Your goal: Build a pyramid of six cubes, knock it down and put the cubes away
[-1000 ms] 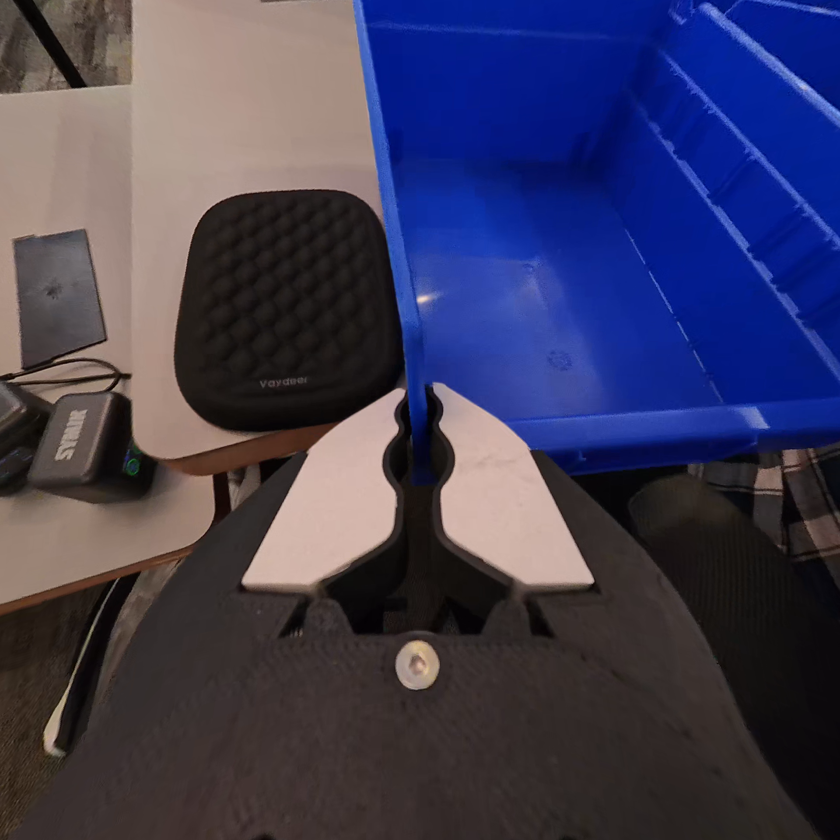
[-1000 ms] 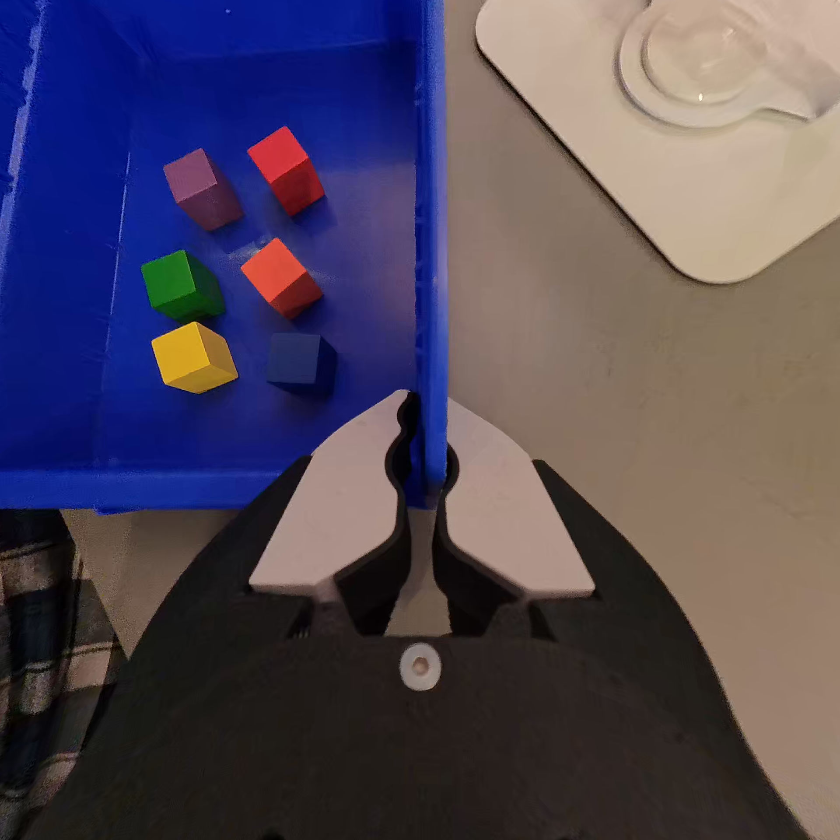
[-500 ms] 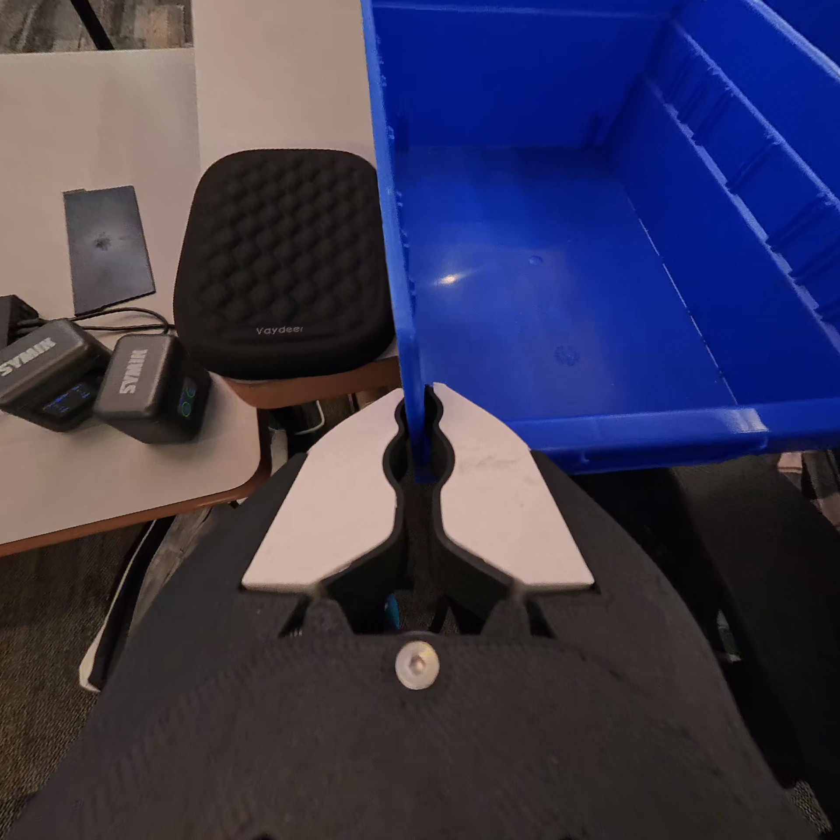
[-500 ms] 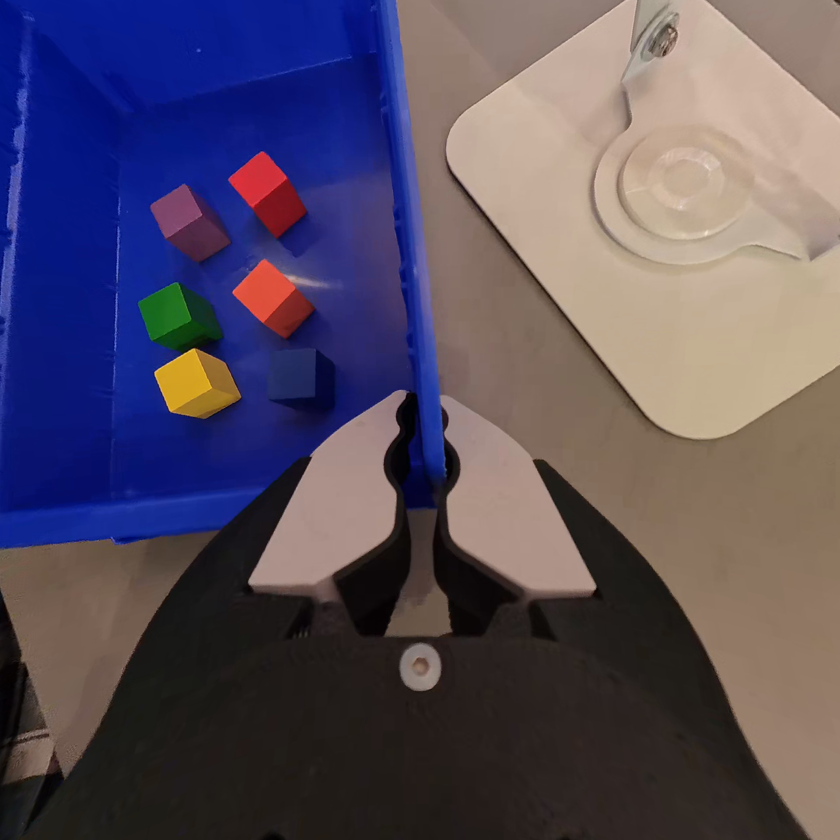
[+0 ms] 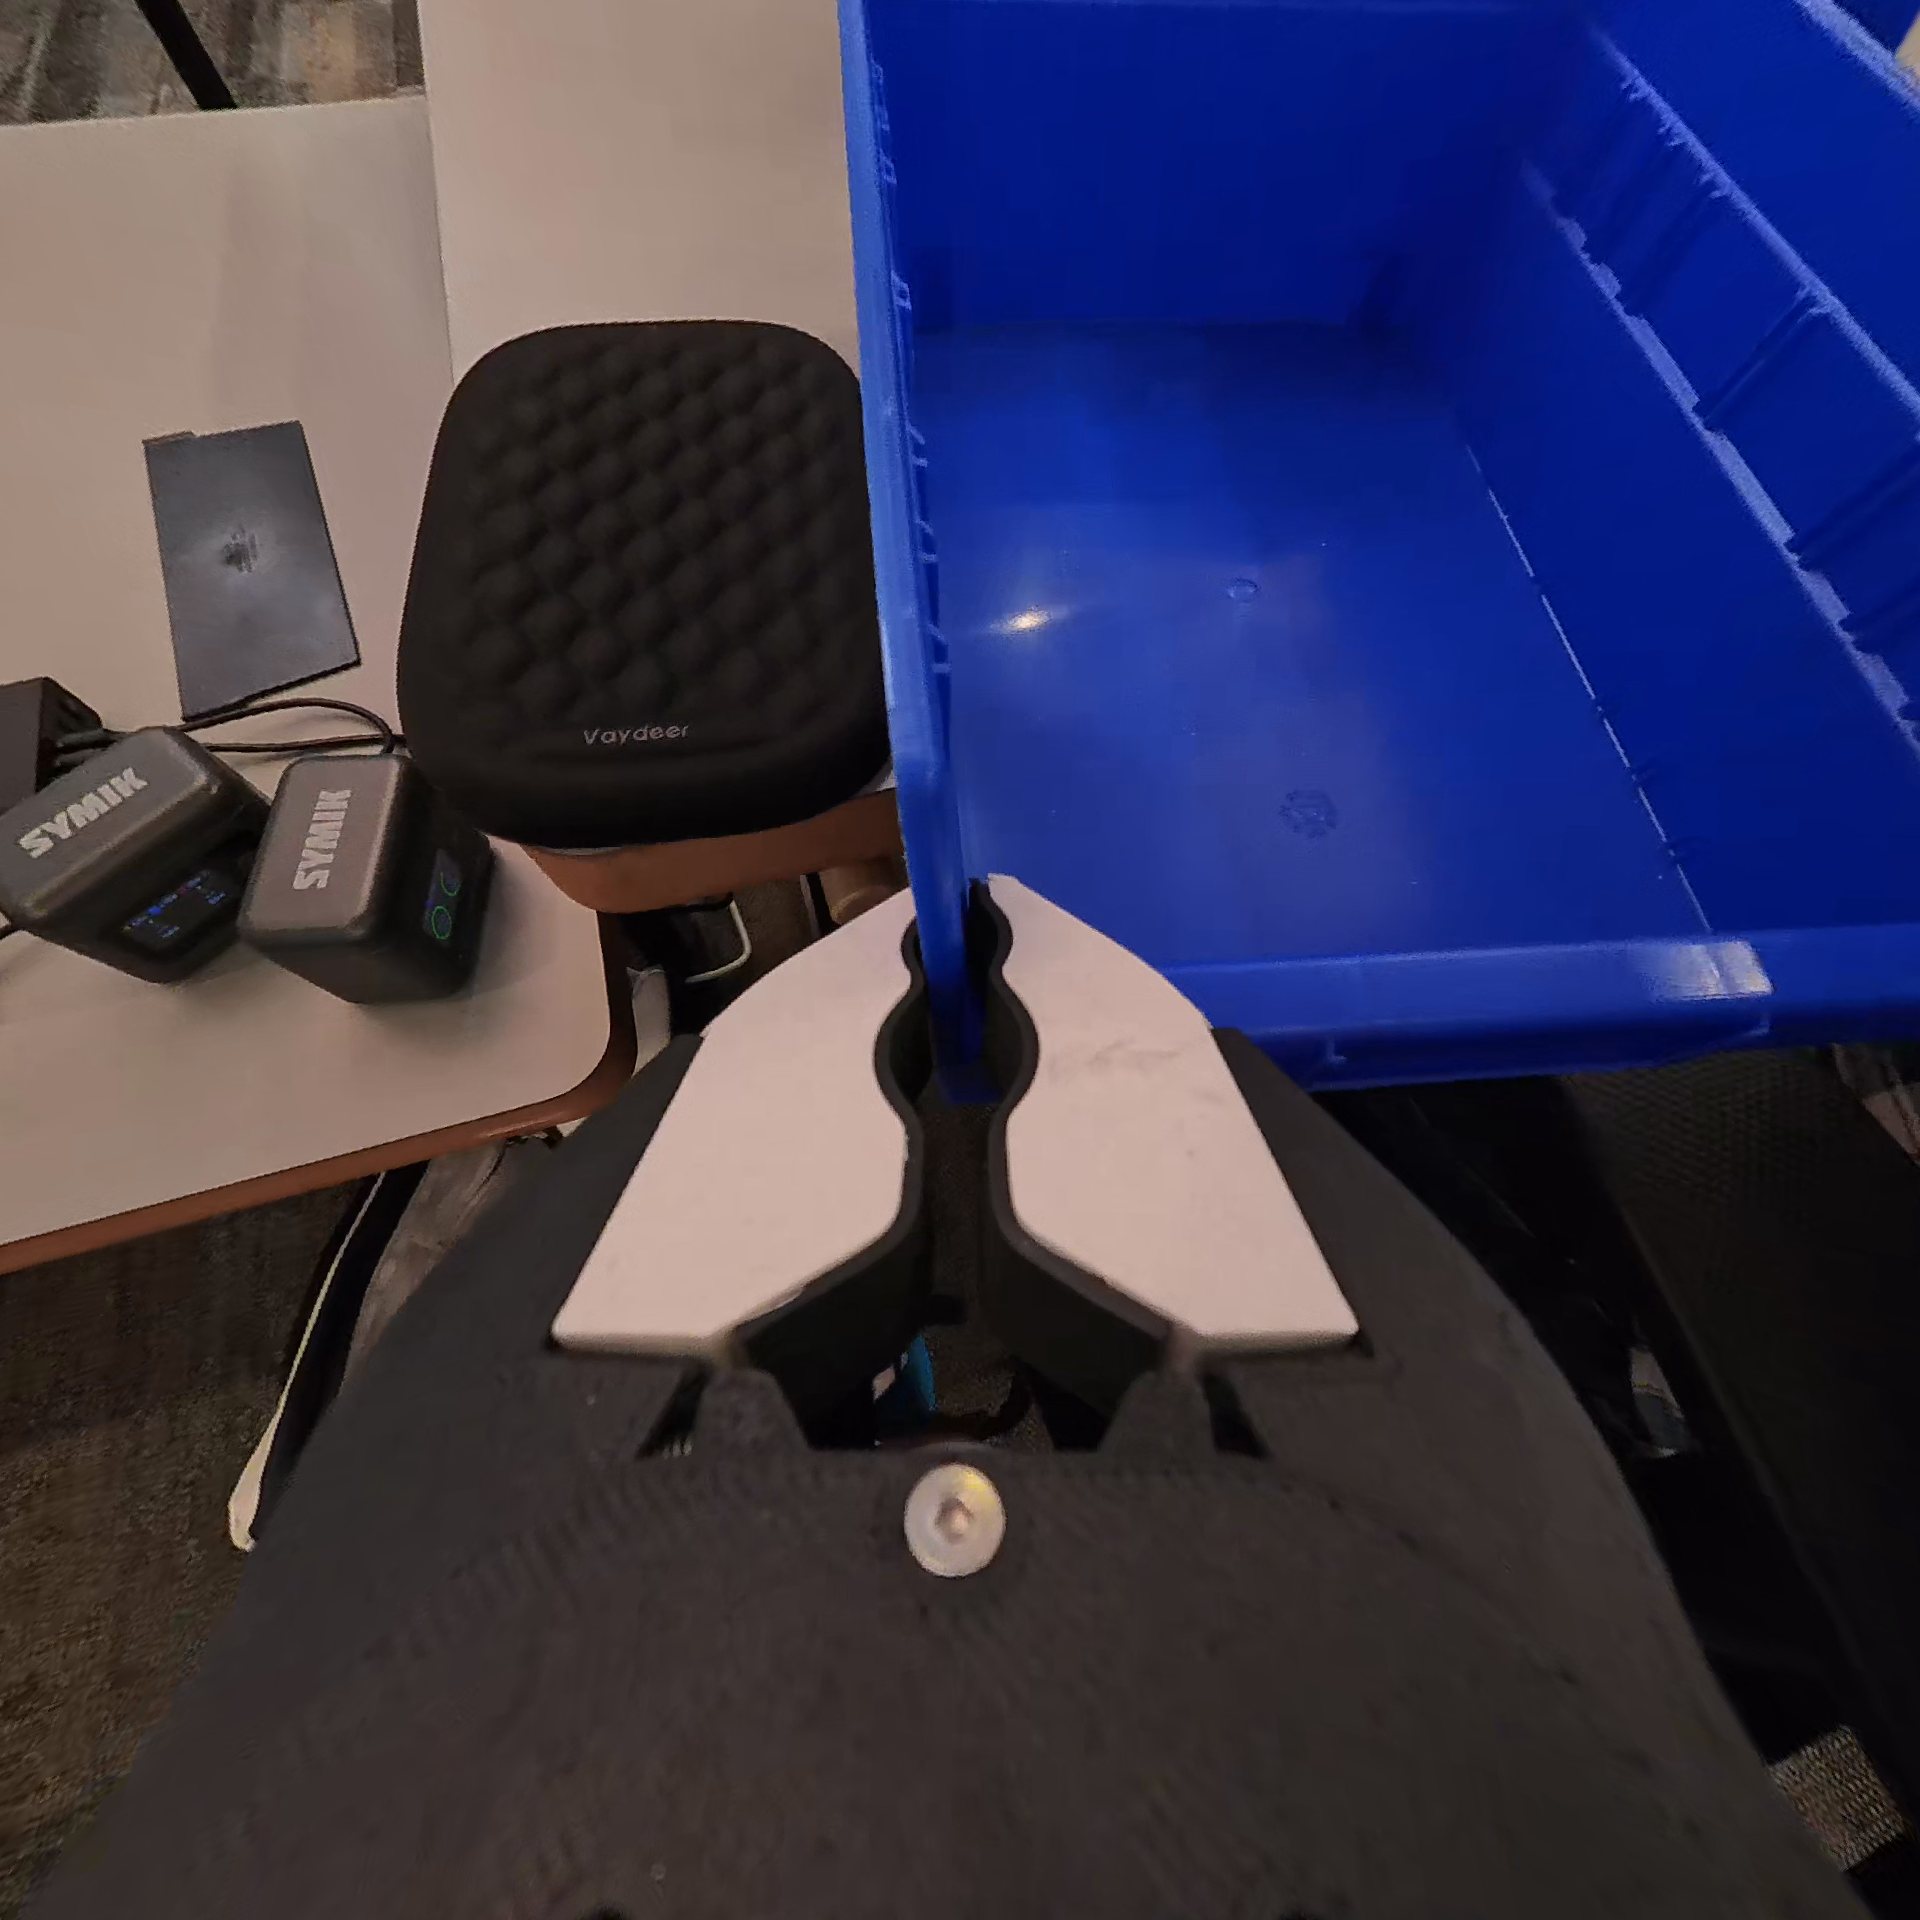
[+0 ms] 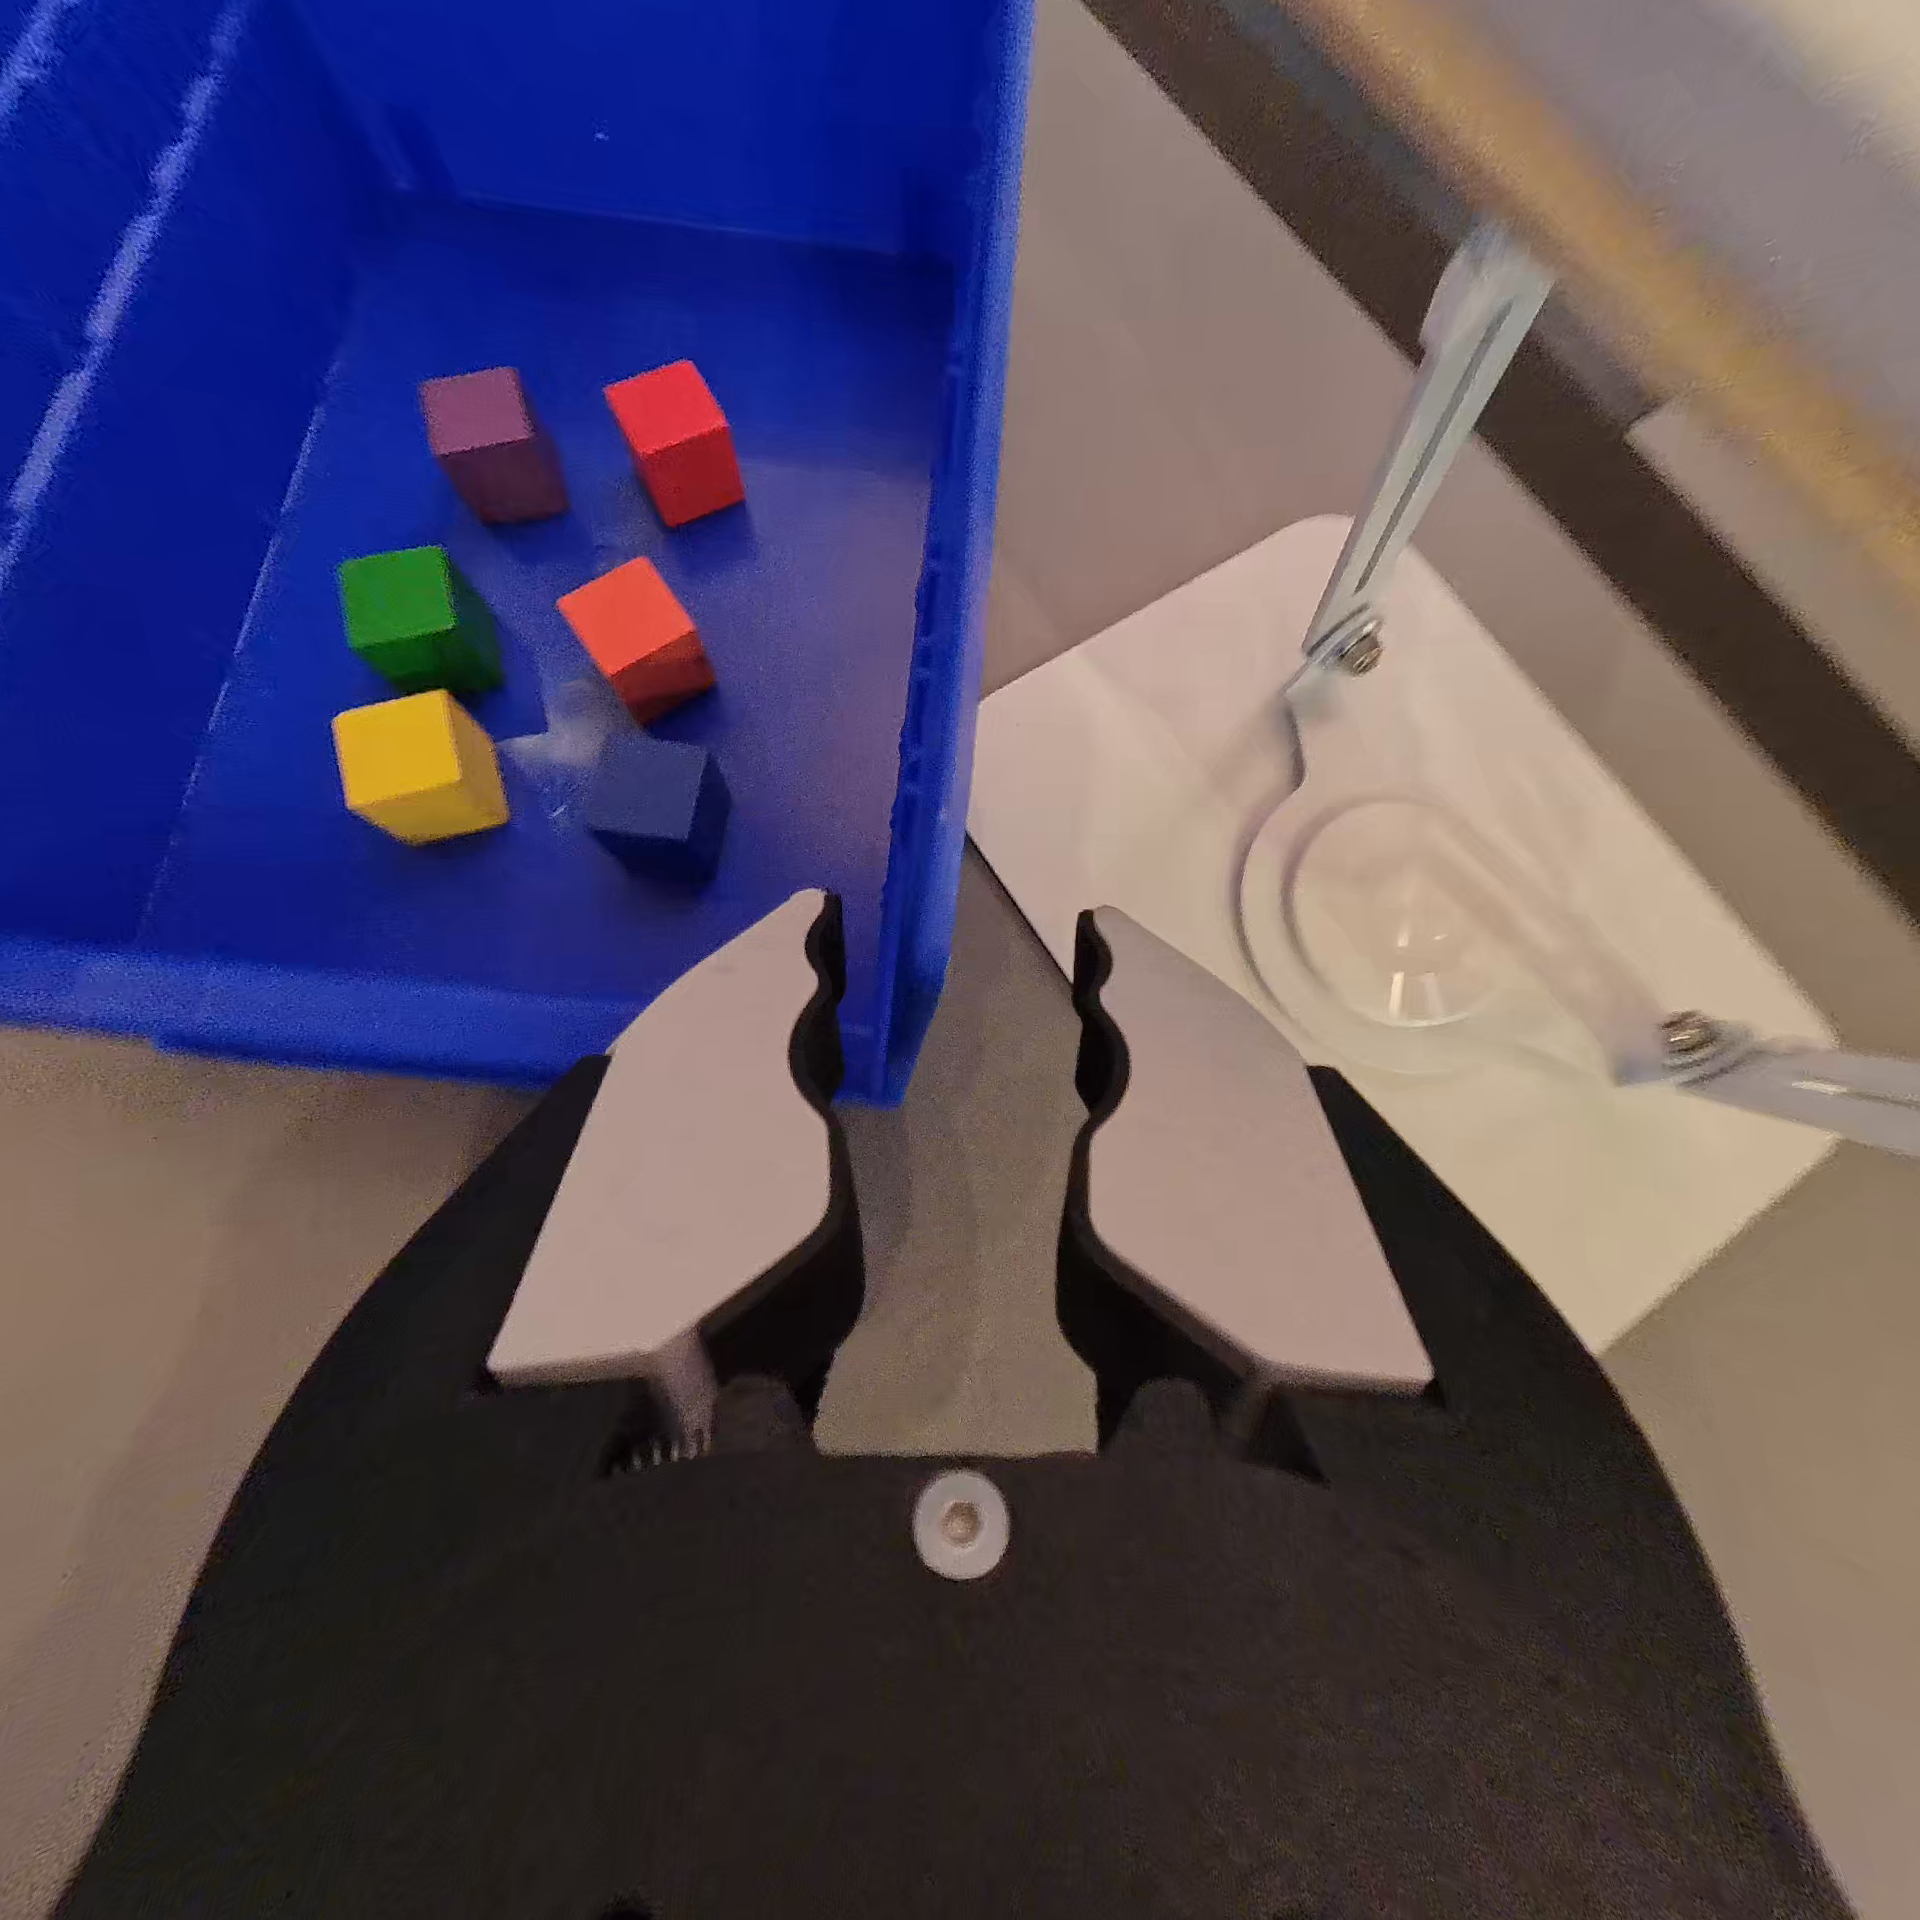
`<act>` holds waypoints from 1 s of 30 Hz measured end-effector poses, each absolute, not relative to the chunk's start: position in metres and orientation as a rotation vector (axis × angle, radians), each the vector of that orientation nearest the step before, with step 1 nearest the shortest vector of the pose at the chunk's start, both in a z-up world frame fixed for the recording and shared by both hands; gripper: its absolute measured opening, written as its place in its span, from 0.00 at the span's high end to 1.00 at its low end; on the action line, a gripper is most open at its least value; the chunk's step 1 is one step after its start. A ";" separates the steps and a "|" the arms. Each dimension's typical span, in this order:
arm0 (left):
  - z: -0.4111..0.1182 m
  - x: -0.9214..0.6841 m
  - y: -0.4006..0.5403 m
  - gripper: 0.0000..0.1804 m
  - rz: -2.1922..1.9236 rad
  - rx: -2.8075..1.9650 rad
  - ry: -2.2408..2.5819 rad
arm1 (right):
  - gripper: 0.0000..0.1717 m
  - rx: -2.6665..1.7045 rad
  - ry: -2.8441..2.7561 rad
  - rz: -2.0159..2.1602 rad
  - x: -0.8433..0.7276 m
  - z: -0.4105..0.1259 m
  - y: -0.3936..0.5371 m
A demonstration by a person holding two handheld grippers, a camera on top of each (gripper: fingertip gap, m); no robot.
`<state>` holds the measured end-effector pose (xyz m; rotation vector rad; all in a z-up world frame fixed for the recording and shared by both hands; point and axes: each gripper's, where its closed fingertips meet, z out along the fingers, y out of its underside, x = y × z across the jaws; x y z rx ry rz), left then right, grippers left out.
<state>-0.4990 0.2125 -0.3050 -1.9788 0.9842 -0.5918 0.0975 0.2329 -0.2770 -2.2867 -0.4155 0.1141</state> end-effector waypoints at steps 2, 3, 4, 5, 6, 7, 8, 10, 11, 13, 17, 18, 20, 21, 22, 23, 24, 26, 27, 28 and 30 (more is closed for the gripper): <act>-0.305 -0.498 0.211 0.98 -0.595 -1.976 0.985 | 0.78 -2.144 -0.589 0.096 0.088 -0.249 0.219; -0.305 -0.498 0.210 0.98 -0.601 -1.974 0.987 | 0.77 -2.079 -0.697 0.053 0.083 -0.238 0.209; -0.306 -0.498 0.209 0.98 -0.605 -1.977 0.989 | 0.74 -2.061 -0.803 0.018 0.079 -0.233 0.199; -0.307 -0.497 0.209 0.97 -0.608 -1.978 0.989 | 0.75 -2.036 -0.944 0.068 0.065 -0.231 0.186; -0.307 -0.496 0.209 0.97 -0.613 -1.978 0.991 | 0.75 -1.977 -1.092 0.135 0.045 -0.229 0.174; -0.308 -0.495 0.209 0.97 -0.615 -1.978 0.995 | 0.75 -1.929 -1.231 0.146 0.031 -0.232 0.166; -0.308 -0.494 0.209 0.97 -0.617 -1.977 0.997 | 0.75 -1.916 -1.356 0.117 0.022 -0.241 0.161; -0.308 -0.492 0.209 0.97 -0.617 -1.977 1.000 | 0.73 -1.918 -1.539 0.070 0.009 -0.265 0.163; -0.307 -0.491 0.209 0.98 -0.617 -1.977 1.004 | 0.73 -1.928 -1.621 0.070 0.004 -0.278 0.163; -0.307 -0.489 0.208 0.98 -0.614 -1.977 1.009 | 0.73 -1.941 -1.719 0.076 -0.003 -0.299 0.170; -0.306 -0.488 0.202 0.97 -0.609 -1.982 1.007 | 0.81 -1.938 -1.848 0.101 -0.012 -0.322 0.180; -0.307 -0.488 0.201 0.97 -0.607 -1.986 1.007 | 0.82 -1.937 -1.863 0.109 -0.017 -0.322 0.182; -0.307 -0.489 0.198 0.97 -0.611 -1.986 1.005 | 0.84 -1.960 -1.846 0.141 -0.030 -0.323 0.189; -0.307 -0.489 0.197 0.97 -0.611 -1.988 1.005 | 0.84 -1.970 -1.828 0.153 -0.039 -0.324 0.194; -0.308 -0.490 0.196 0.97 -0.609 -1.989 1.003 | 0.84 -1.992 -1.804 0.140 -0.046 -0.324 0.201; -0.308 -0.491 0.196 0.97 -0.607 -1.989 1.000 | 0.84 -2.013 -1.777 0.118 -0.052 -0.324 0.211; -0.308 -0.491 0.196 0.97 -0.610 -1.987 1.000 | 0.84 -2.040 -1.743 0.110 -0.059 -0.325 0.222; -0.308 -0.491 0.195 0.97 -0.608 -1.986 1.003 | 0.84 -2.112 -1.659 0.088 -0.074 -0.325 0.245; -0.308 -0.491 0.195 0.97 -0.603 -1.987 1.005 | 0.84 -2.153 -1.609 0.072 -0.081 -0.325 0.258; -0.308 -0.491 0.195 0.97 -0.600 -1.991 1.007 | 0.84 -2.186 -1.558 0.053 -0.088 -0.325 0.272; -0.307 -0.490 0.195 0.97 -0.593 -1.994 1.000 | 0.84 -2.261 -1.445 0.034 -0.101 -0.325 0.302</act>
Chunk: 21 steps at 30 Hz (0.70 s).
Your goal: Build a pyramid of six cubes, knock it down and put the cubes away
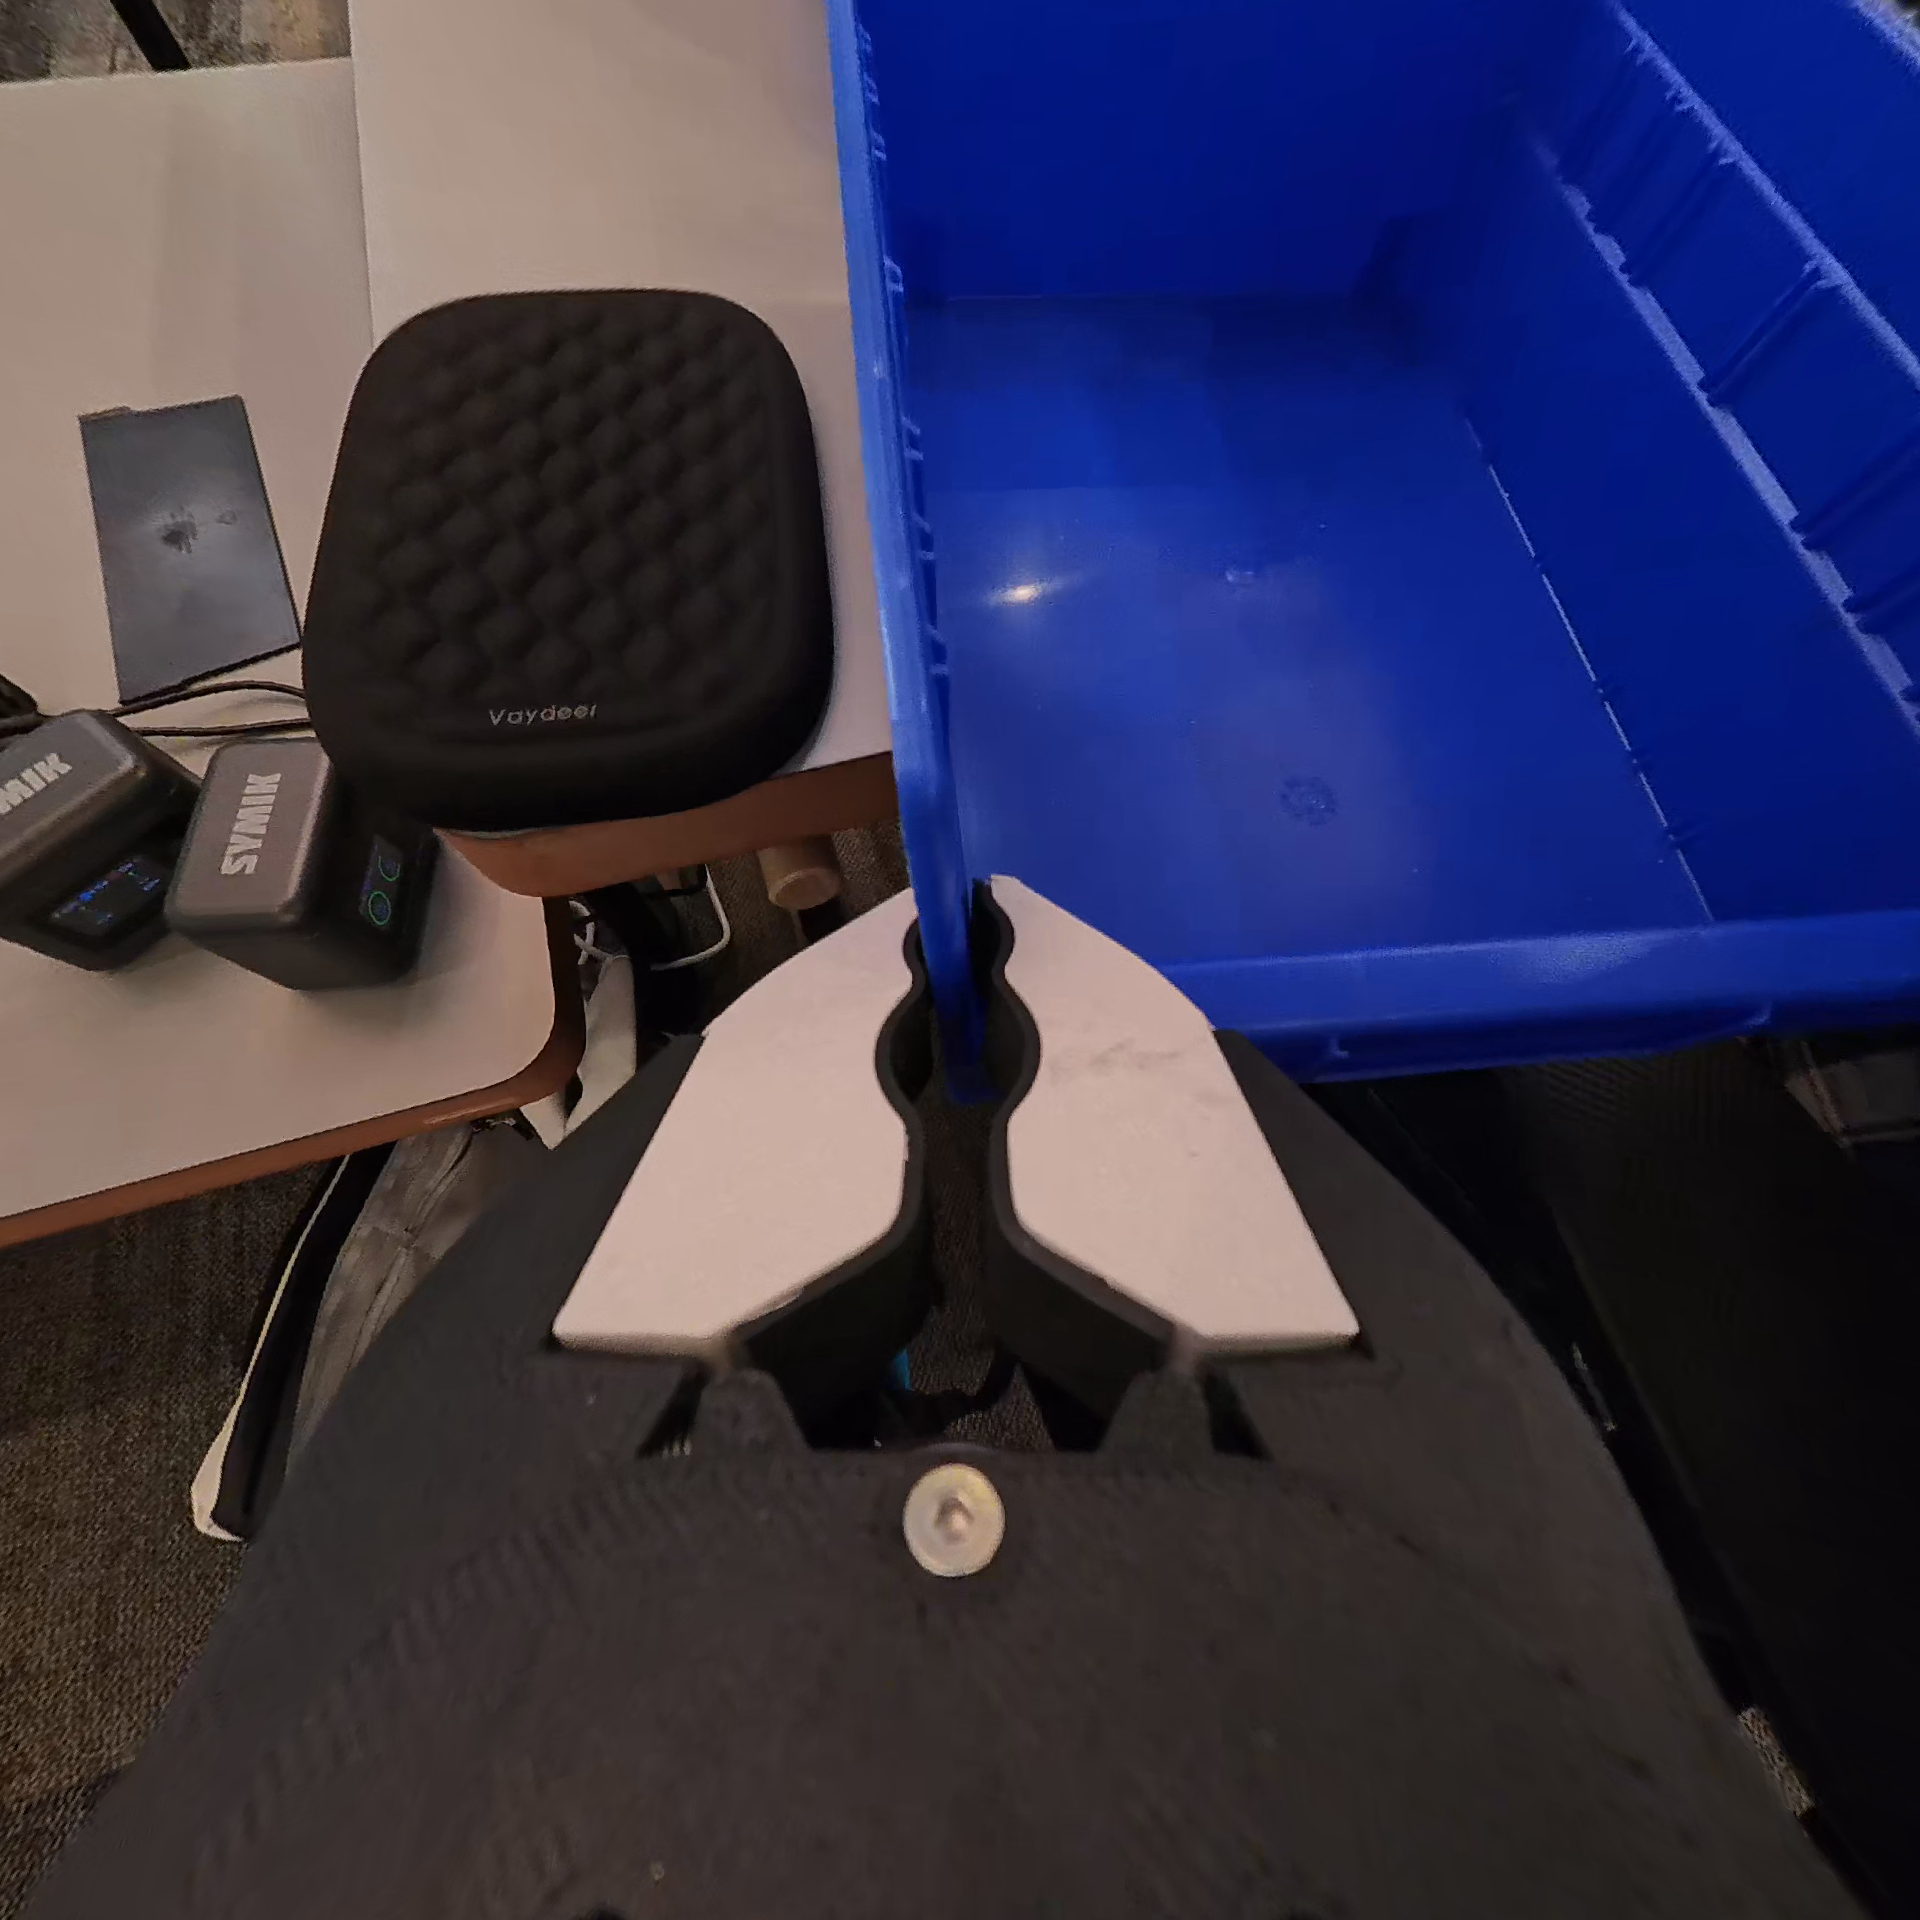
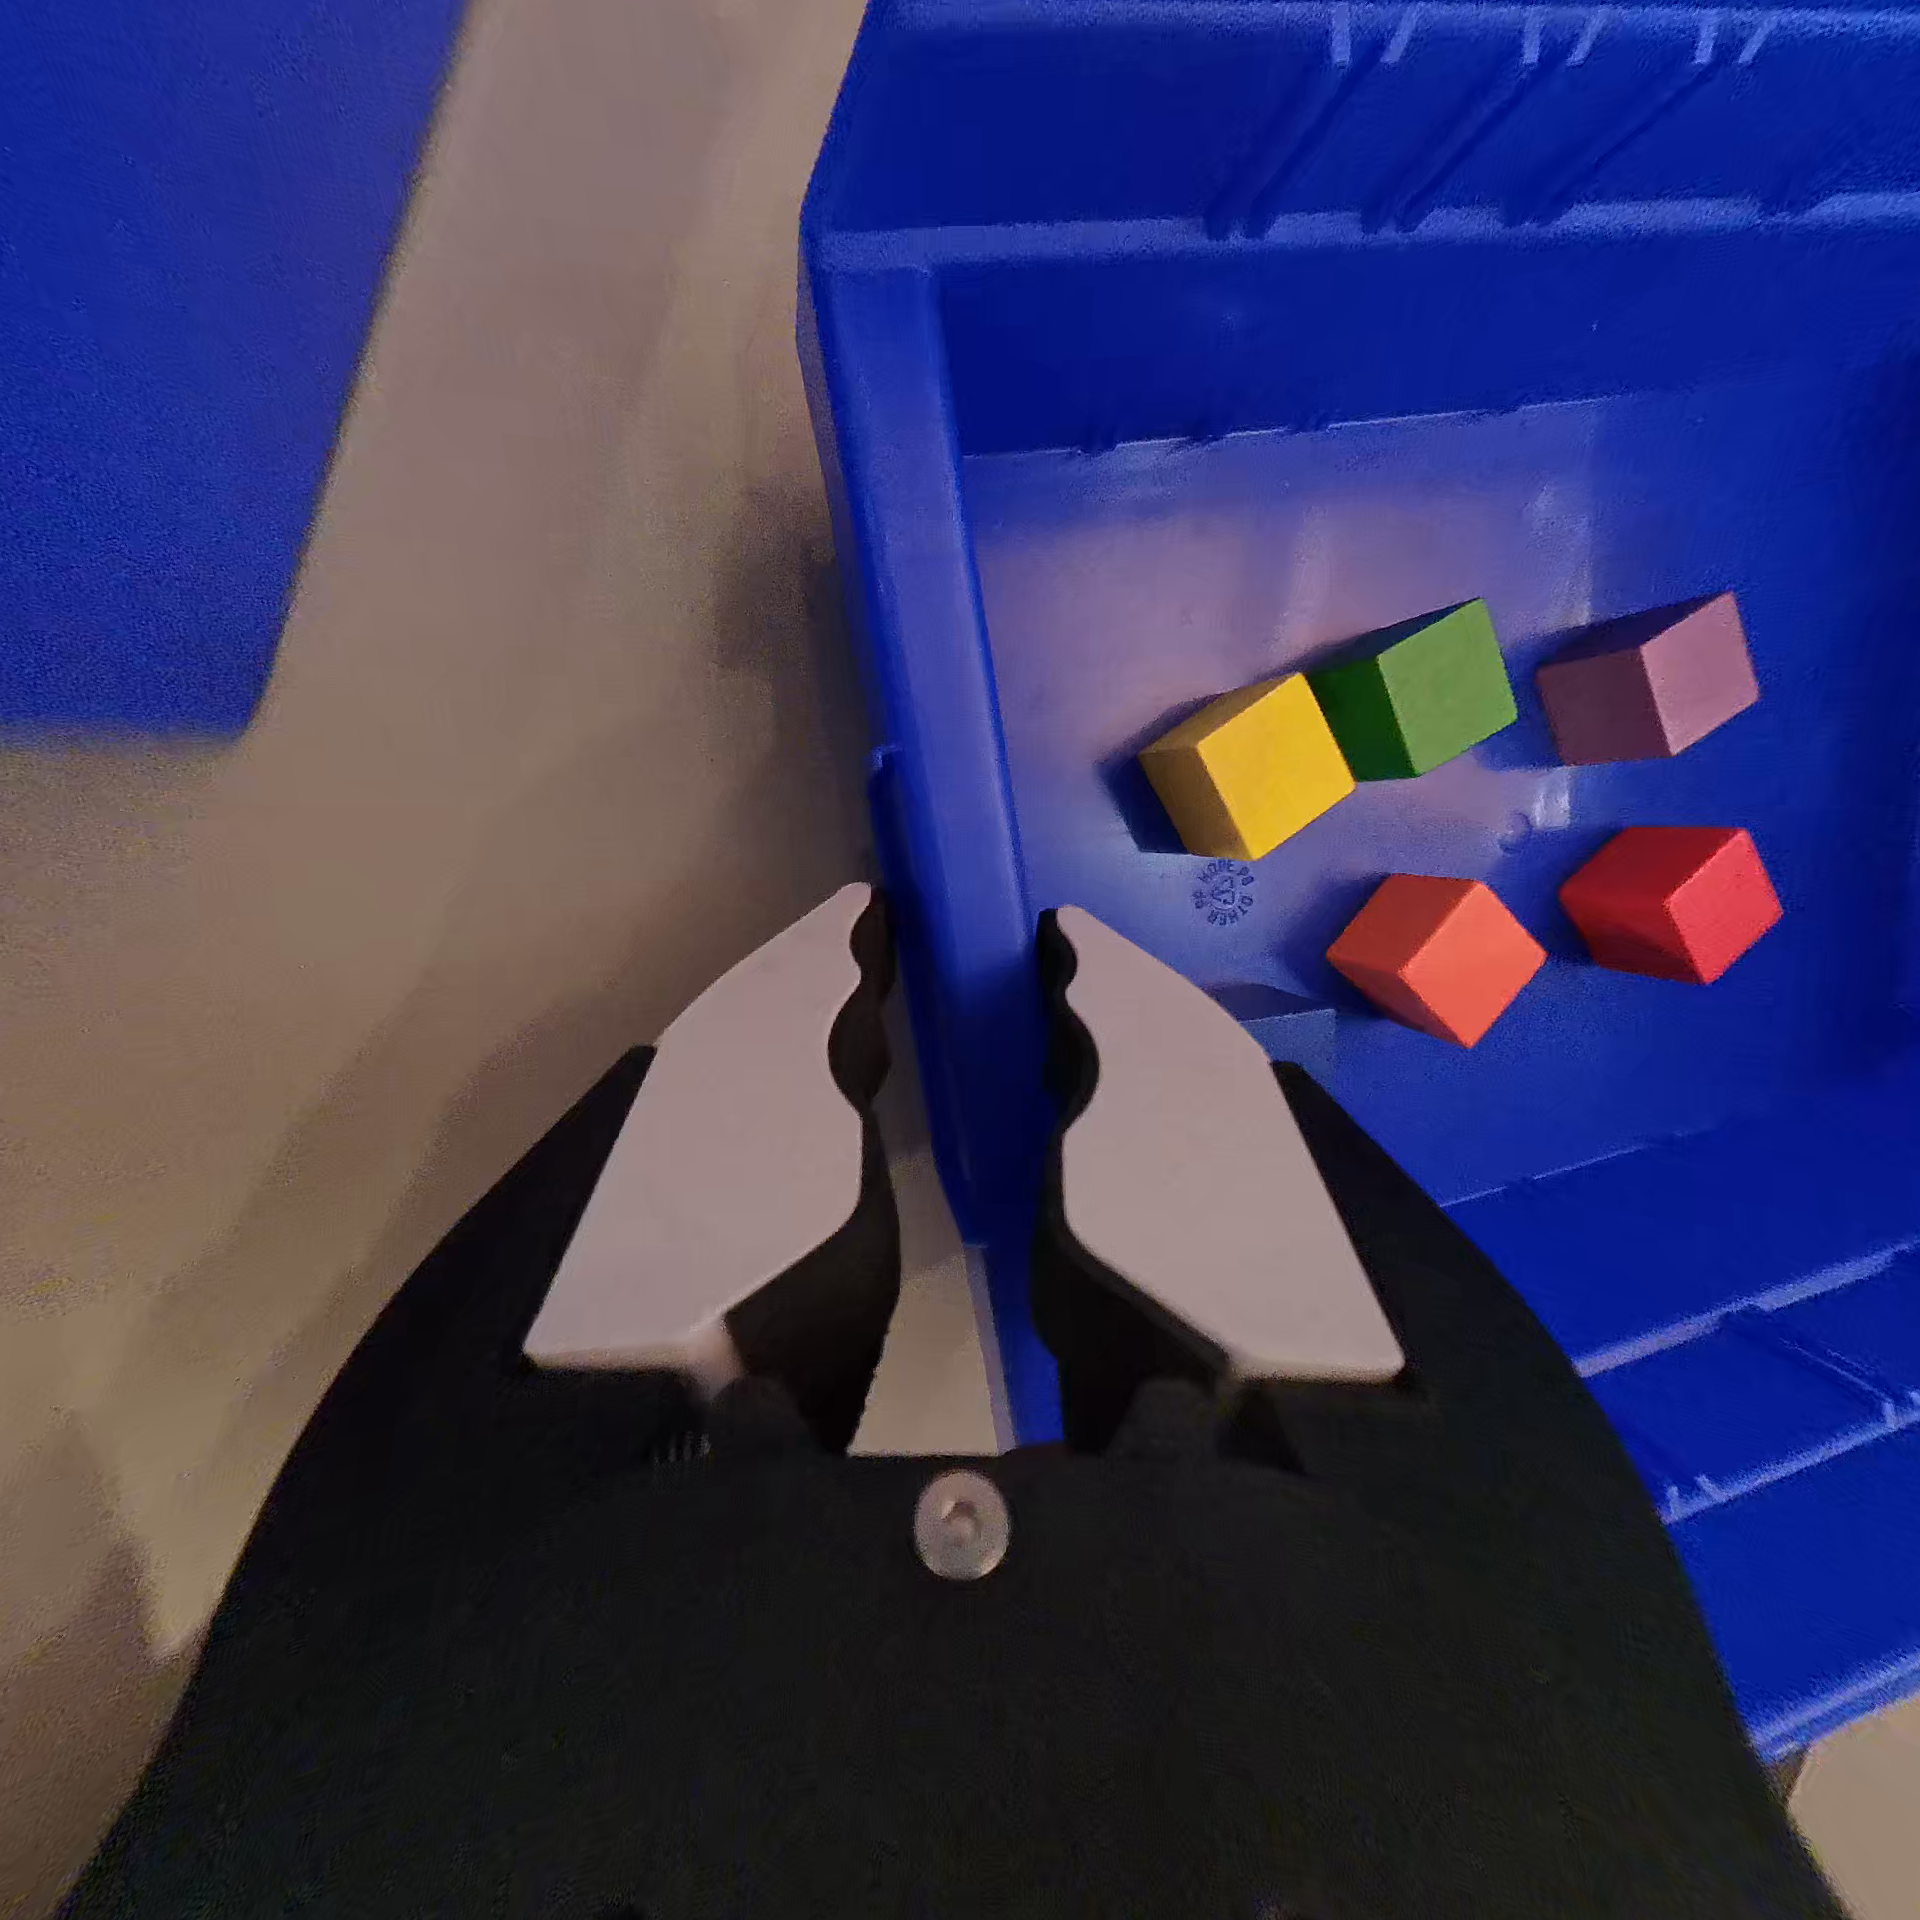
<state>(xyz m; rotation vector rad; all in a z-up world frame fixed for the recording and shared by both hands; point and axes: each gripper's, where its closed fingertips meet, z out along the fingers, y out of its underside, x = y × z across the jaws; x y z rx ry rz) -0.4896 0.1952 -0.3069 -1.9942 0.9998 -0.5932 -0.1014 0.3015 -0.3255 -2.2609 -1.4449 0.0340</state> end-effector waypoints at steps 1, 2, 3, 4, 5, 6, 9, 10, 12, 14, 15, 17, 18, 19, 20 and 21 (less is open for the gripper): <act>-0.306 -0.488 0.195 0.97 -0.594 -1.994 0.997 | 0.84 -2.295 -1.387 0.020 -0.108 -0.326 0.317; -0.306 -0.486 0.195 0.97 -0.593 -1.996 0.998 | 0.84 -2.334 -1.328 0.008 -0.113 -0.326 0.332; -0.307 -0.483 0.196 0.97 -0.590 -2.000 0.995 | 0.84 -2.370 -1.271 -0.004 -0.119 -0.326 0.346; -0.307 -0.480 0.196 0.97 -0.592 -2.002 0.993 | 0.84 -2.400 -1.219 -0.015 -0.124 -0.326 0.360; -0.308 -0.476 0.196 0.97 -0.600 -2.003 0.996 | 0.84 -2.421 -1.175 -0.025 -0.129 -0.326 0.374; -0.308 -0.472 0.196 0.97 -0.603 -2.002 1.000 | 0.84 -2.437 -1.138 -0.037 -0.133 -0.326 0.387; -0.308 -0.459 0.197 0.98 -0.611 -2.003 1.005 | 0.84 -2.473 -1.053 -0.057 -0.144 -0.327 0.419; -0.308 -0.455 0.197 0.97 -0.613 -2.004 1.009 | 0.84 -2.482 -1.027 -0.060 -0.145 -0.327 0.427; -0.308 -0.448 0.197 0.97 -0.616 -2.009 1.010 | 0.84 -2.492 -0.988 -0.065 -0.147 -0.327 0.438; -0.308 -0.442 0.195 0.97 -0.611 -2.012 1.021 | 0.84 -2.495 -1.004 -0.081 -0.148 -0.326 0.440; -0.307 -0.440 0.195 0.97 -0.608 -2.015 1.018 | 0.82 -2.485 -1.019 -0.066 -0.150 -0.322 0.435; -0.308 -0.433 0.194 0.97 -0.616 -2.020 1.015 | 0.66 -2.405 -1.001 -0.008 -0.156 -0.298 0.422; -0.308 -0.429 0.193 0.97 -0.621 -2.021 1.014 | 0.65 -2.363 -1.012 -0.015 -0.154 -0.283 0.411; -0.308 -0.423 0.192 0.97 -0.628 -2.020 1.018 | 0.66 -2.325 -1.024 -0.010 -0.151 -0.266 0.396; -0.308 -0.418 0.191 0.97 -0.628 -2.020 1.025 | 0.67 -2.283 -1.028 0.012 -0.146 -0.247 0.379; -0.308 -0.413 0.190 0.97 -0.627 -2.022 1.033 | 0.67 -2.242 -1.025 0.027 -0.138 -0.229 0.362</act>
